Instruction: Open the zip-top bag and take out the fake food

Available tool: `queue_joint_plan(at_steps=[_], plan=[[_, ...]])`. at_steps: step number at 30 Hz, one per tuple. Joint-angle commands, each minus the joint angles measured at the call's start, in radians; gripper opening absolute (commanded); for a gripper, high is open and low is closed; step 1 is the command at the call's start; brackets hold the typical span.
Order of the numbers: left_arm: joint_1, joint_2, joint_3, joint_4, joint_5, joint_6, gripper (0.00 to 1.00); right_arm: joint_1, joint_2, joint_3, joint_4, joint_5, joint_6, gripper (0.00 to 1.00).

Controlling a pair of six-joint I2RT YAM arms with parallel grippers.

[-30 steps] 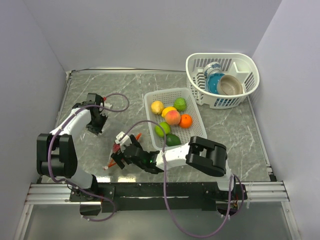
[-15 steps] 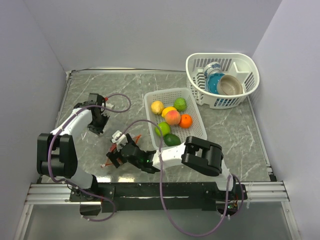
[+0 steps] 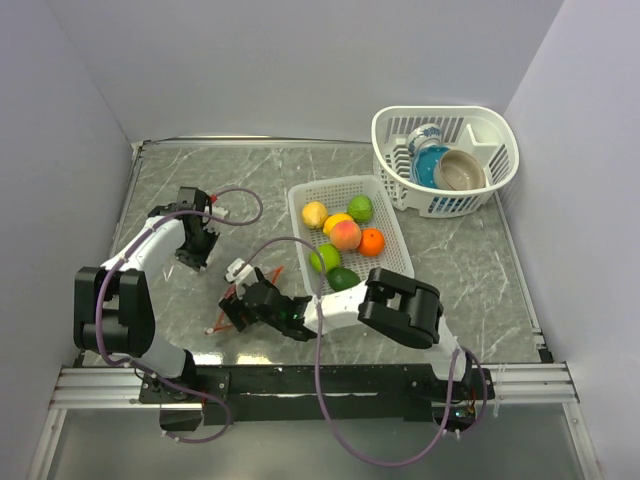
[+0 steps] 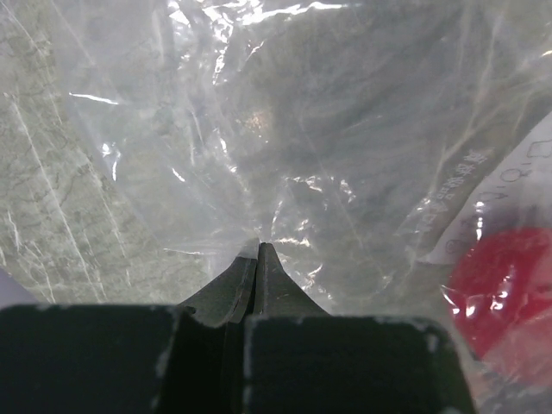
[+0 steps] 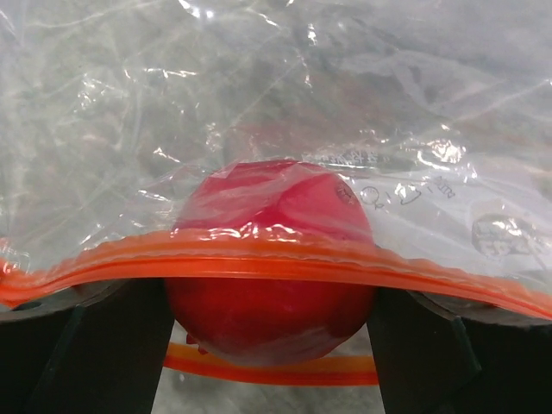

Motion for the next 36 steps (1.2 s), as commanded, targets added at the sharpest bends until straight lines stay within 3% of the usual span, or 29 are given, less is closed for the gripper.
queue_joint_plan(at_steps=[1,10,14,17,20,23,26,29,30,31,34,36], plan=[[-0.006,-0.041,0.005,0.006,-0.016,0.013,0.01,-0.008,-0.135,-0.061,0.039,0.007,0.018,0.7],[0.022,0.028,0.001,0.072,-0.09,-0.01,0.01,-0.008,-0.471,-0.285,0.01,-0.055,0.06,0.7],[0.036,0.045,0.017,0.089,-0.101,-0.021,0.01,-0.015,-0.591,-0.344,-0.063,-0.005,0.048,0.7],[0.036,0.039,0.034,0.084,-0.091,-0.027,0.01,-0.058,-0.681,-0.39,-0.102,0.046,0.048,0.7],[0.034,0.057,0.078,0.07,-0.047,-0.047,0.01,-0.153,-0.769,-0.436,-0.108,0.144,0.054,0.7],[0.01,0.115,0.181,0.054,0.002,-0.097,0.01,-0.297,-0.801,-0.431,-0.146,0.144,0.097,0.69],[-0.003,0.201,0.342,0.041,-0.015,-0.143,0.01,-0.366,-0.775,-0.37,-0.205,0.15,0.092,0.73],[-0.003,0.275,0.536,0.018,-0.048,-0.17,0.01,-0.393,-0.718,-0.281,-0.298,0.188,0.098,0.88],[-0.003,0.284,0.579,0.015,-0.047,-0.176,0.01,-0.4,-0.705,-0.245,-0.347,0.201,0.119,0.99],[-0.003,0.293,0.651,0.009,-0.042,-0.177,0.03,-0.411,-0.692,-0.23,-0.366,0.195,0.13,1.0],[-0.006,0.306,0.741,-0.032,-0.004,-0.192,0.44,-0.428,-0.703,-0.201,-0.419,0.178,0.149,1.0],[-0.007,0.266,0.739,-0.046,0.053,-0.208,0.96,-0.43,-0.724,-0.177,-0.477,0.181,0.166,1.0]])
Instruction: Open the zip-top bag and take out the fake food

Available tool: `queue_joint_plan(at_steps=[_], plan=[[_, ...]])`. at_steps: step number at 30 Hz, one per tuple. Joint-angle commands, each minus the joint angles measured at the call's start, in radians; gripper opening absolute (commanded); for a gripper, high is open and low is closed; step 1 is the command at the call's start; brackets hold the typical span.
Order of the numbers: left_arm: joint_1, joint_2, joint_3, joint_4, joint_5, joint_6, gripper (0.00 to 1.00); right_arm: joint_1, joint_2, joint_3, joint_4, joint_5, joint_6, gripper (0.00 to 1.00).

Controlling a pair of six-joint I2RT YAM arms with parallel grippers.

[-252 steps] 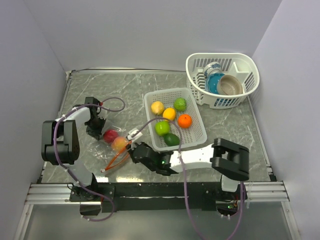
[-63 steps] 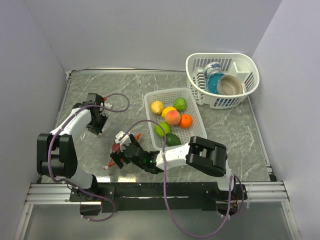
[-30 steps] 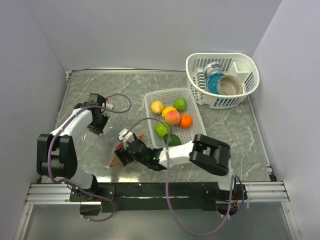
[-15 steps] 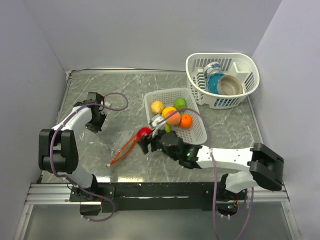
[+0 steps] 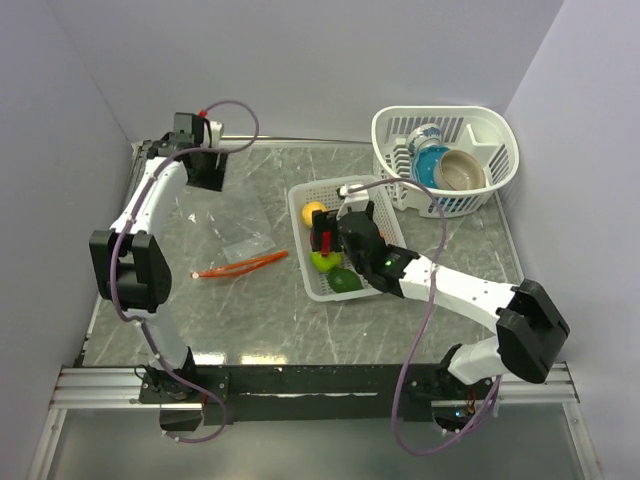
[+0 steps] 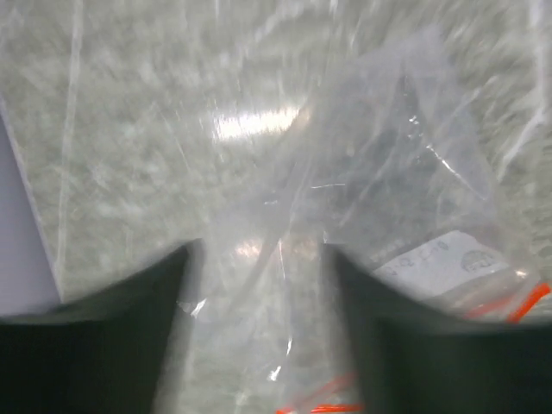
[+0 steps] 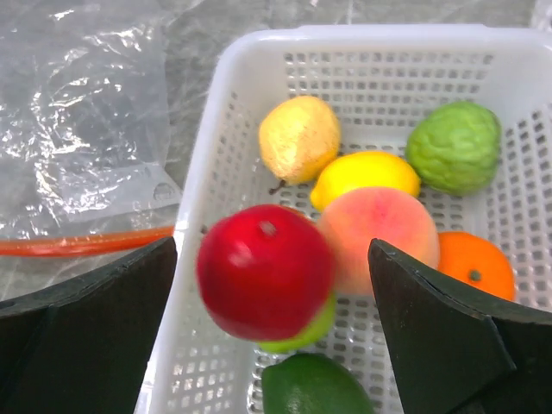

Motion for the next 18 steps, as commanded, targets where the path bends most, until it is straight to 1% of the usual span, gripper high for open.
queue_joint_plan(at_steps=[1,3,4,5,6,8,9,10,11,12,14,15,16,18], plan=[[-0.005,-0.078,0.028,-0.043,0.101,-0.055,0.97,-0.015,-0.045,0.08,-0.136,0.031,0.05,1.0],[-0.006,-0.171,-0.029,-0.013,0.166,-0.064,0.97,-0.015,-0.075,0.099,-0.202,0.045,0.06,1.0],[-0.006,-0.202,-0.081,-0.006,0.186,-0.068,0.97,-0.016,-0.089,0.099,-0.217,0.048,0.063,1.0],[-0.006,-0.264,-0.107,-0.002,0.206,-0.066,0.97,-0.016,-0.106,0.099,-0.229,0.054,0.063,1.0],[-0.006,-0.295,-0.132,0.003,0.249,-0.068,0.97,-0.016,-0.143,0.09,-0.251,0.056,0.06,1.0],[-0.006,-0.384,-0.207,0.006,0.293,-0.065,0.97,-0.018,-0.186,0.073,-0.272,0.073,0.058,1.0],[-0.008,-0.415,-0.233,0.011,0.313,-0.06,0.97,-0.018,-0.233,0.053,-0.294,0.08,0.063,1.0],[-0.006,-0.444,-0.288,0.027,0.348,-0.058,0.97,-0.018,-0.261,0.039,-0.3,0.082,0.063,1.0],[-0.006,-0.501,-0.319,0.04,0.362,-0.061,0.97,-0.016,-0.287,0.022,-0.305,0.085,0.061,1.0],[-0.006,-0.529,-0.348,0.055,0.373,-0.06,0.97,-0.016,-0.339,-0.002,-0.328,0.094,0.066,1.0],[-0.006,-0.599,-0.428,0.101,0.405,-0.074,0.97,-0.015,-0.388,-0.031,-0.348,0.111,0.072,1.0],[-0.006,-0.619,-0.48,0.119,0.413,-0.08,0.97,-0.018,-0.433,-0.057,-0.369,0.117,0.075,1.0],[-0.006,-0.642,-0.503,0.162,0.431,-0.087,0.97,-0.016,-0.453,-0.07,-0.38,0.126,0.08,1.0],[-0.006,-0.697,-0.558,0.193,0.453,-0.088,0.97,-0.018,-0.502,-0.093,-0.423,0.155,0.093,1.0]])
